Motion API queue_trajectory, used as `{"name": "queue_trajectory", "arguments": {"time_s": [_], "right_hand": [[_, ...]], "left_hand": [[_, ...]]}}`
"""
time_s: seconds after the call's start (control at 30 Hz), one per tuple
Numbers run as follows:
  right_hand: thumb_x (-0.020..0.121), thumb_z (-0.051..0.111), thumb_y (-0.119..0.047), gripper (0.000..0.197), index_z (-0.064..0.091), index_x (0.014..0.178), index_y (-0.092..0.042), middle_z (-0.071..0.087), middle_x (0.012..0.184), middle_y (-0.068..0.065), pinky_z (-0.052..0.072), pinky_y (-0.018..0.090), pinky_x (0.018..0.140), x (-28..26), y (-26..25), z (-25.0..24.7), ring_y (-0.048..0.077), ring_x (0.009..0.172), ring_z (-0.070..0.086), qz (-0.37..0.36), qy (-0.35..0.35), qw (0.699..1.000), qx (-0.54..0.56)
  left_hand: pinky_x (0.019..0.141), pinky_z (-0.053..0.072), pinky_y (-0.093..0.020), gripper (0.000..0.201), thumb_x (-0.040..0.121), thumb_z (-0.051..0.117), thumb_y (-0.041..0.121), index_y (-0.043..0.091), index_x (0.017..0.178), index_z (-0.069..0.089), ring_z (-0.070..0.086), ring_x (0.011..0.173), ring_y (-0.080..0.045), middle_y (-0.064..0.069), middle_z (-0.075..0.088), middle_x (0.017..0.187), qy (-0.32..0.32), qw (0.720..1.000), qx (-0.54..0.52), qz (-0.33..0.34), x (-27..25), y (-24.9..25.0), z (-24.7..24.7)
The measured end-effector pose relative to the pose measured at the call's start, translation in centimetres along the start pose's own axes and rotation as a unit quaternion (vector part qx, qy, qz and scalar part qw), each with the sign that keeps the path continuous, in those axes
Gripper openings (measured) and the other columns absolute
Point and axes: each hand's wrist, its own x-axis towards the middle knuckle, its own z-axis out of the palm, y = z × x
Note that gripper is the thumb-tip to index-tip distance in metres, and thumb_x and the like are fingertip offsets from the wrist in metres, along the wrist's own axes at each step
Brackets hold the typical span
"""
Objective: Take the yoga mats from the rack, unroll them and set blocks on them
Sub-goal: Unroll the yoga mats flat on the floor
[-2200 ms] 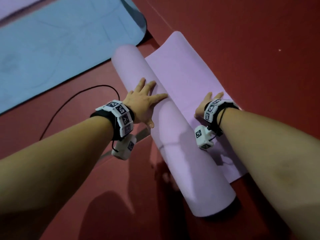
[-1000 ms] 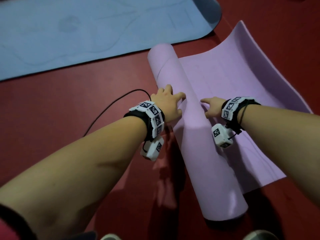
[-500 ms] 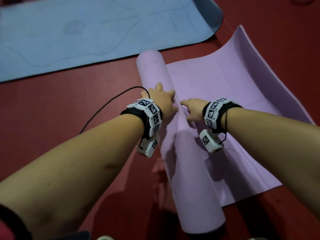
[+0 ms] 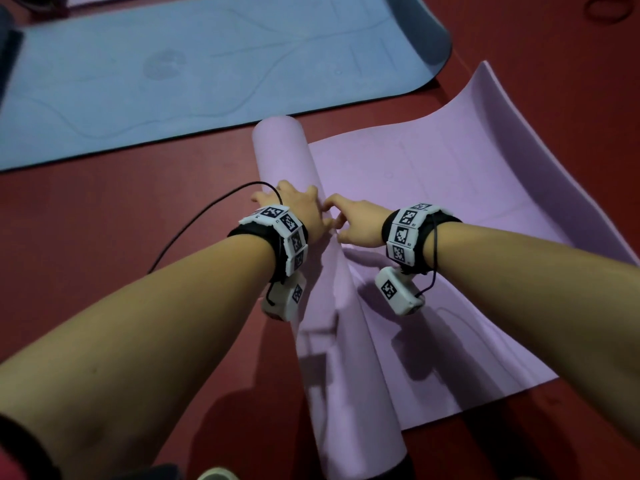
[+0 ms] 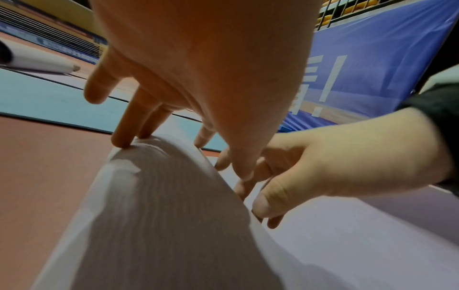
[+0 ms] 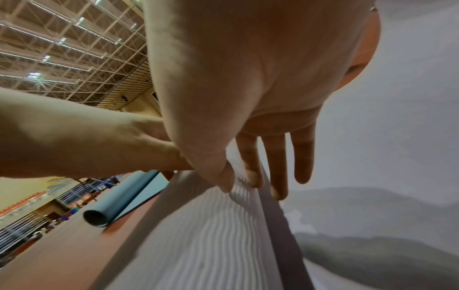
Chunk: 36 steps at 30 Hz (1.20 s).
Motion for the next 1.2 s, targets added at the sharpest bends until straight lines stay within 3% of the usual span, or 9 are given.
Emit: {"name": "queue_trajectory", "arguments": {"time_s": [0.17,0.3,0.4,0.53,0.63,0.77,0.9,1.03,1.2], "right_hand": [[0.084,0.068,-0.019,0.048,0.046,0.127,-0.018,0.067,0.108,-0.002,0.038,0.021,0.063,1.4,-1.9,0.9,0.015,0.078,0.055,-0.034,0.041,0.998,0.043],[0.088,0.064,-0.014,0.04,0.051,0.126,-0.016,0.068,0.103,-0.002,0.037,0.012,0.06,2.2,-2.7,1.3,0.013,0.082,0.057,-0.028,0.051,0.993,0.098],[0.091,0.059,-0.012,0.042,0.049,0.131,-0.018,0.066,0.102,0.0,0.046,0.026,0.075,2.5,-2.9,1.9,0.02,0.092,0.061,0.002,0.036,0.993,0.114],[0.094,0.054,-0.014,0.051,0.041,0.142,-0.022,0.065,0.115,0.006,0.047,0.035,0.092,2.5,-2.7,3.2,0.027,0.105,0.06,0.019,0.012,0.998,0.051],[0.092,0.06,-0.018,0.063,0.034,0.149,-0.022,0.057,0.132,0.013,0.045,0.037,0.098,2.7,-2.6,4.2,0.031,0.118,0.056,0.012,-0.011,1.0,0.012],[0.085,0.065,-0.023,0.073,0.033,0.151,-0.029,0.049,0.137,0.011,0.046,0.041,0.097,3.6,-2.2,4.8,0.034,0.122,0.049,-0.006,0.001,0.999,-0.044],[0.089,0.062,-0.039,0.076,0.024,0.154,-0.033,0.017,0.162,0.005,0.028,0.046,0.116,4.2,-1.3,5.6,0.032,0.147,0.018,-0.012,0.018,0.99,-0.14],[0.084,0.062,-0.059,0.09,0.015,0.156,-0.033,0.003,0.165,0.006,0.016,0.047,0.12,5.6,-0.8,6.7,0.033,0.15,0.006,-0.008,0.026,0.983,-0.18],[0.075,0.06,-0.074,0.103,0.01,0.156,-0.033,-0.002,0.165,0.007,0.004,0.053,0.121,8.3,-1.4,7.3,0.033,0.151,-0.002,0.014,0.058,0.99,-0.127]], "left_hand": [[0.091,0.044,-0.056,0.079,0.072,0.052,0.082,0.022,0.121,0.035,0.059,0.099,-0.039,-0.018,0.059,0.112,-0.018,0.997,-0.044,-0.06,0.5,-3.1,0.9],[0.093,0.046,-0.055,0.09,0.066,0.067,0.076,0.015,0.126,0.038,0.054,0.112,-0.042,-0.016,0.05,0.123,0.006,0.99,-0.092,-0.11,0.6,-4.9,1.4],[0.099,0.043,-0.052,0.089,0.07,0.078,0.055,0.013,0.135,0.033,0.043,0.124,-0.042,-0.016,0.039,0.137,-0.006,0.989,-0.104,-0.107,0.9,-5.6,0.6],[0.105,0.028,-0.068,0.071,0.081,0.064,0.036,0.028,0.144,0.032,0.026,0.139,-0.034,-0.003,0.024,0.152,-0.025,0.999,-0.025,-0.006,1.7,-5.6,-0.5],[0.102,0.029,-0.069,0.051,0.084,0.055,0.043,0.026,0.132,0.048,0.031,0.132,-0.034,-0.005,0.035,0.139,-0.048,0.999,0.018,-0.003,1.6,-4.4,-0.1],[0.097,0.039,-0.062,0.058,0.08,0.057,0.058,0.021,0.124,0.051,0.047,0.114,-0.043,-0.012,0.041,0.127,-0.036,0.998,0.017,-0.04,2.4,-4.2,-0.3],[0.087,0.049,-0.056,0.06,0.075,0.065,0.051,0.017,0.122,0.049,0.056,0.097,-0.047,-0.018,0.035,0.123,-0.056,0.995,0.007,-0.078,3.6,-6.0,-0.1],[0.083,0.048,-0.05,0.092,0.068,0.075,0.062,0.017,0.138,0.036,0.051,0.112,-0.049,-0.027,0.039,0.13,-0.081,0.991,0.006,-0.106,4.1,-8.8,0.5],[0.095,0.045,-0.052,0.138,0.062,0.077,0.073,0.019,0.156,-0.009,0.05,0.122,-0.048,-0.031,0.05,0.133,-0.077,0.988,-0.015,-0.131,5.1,-12.7,1.9]]}}
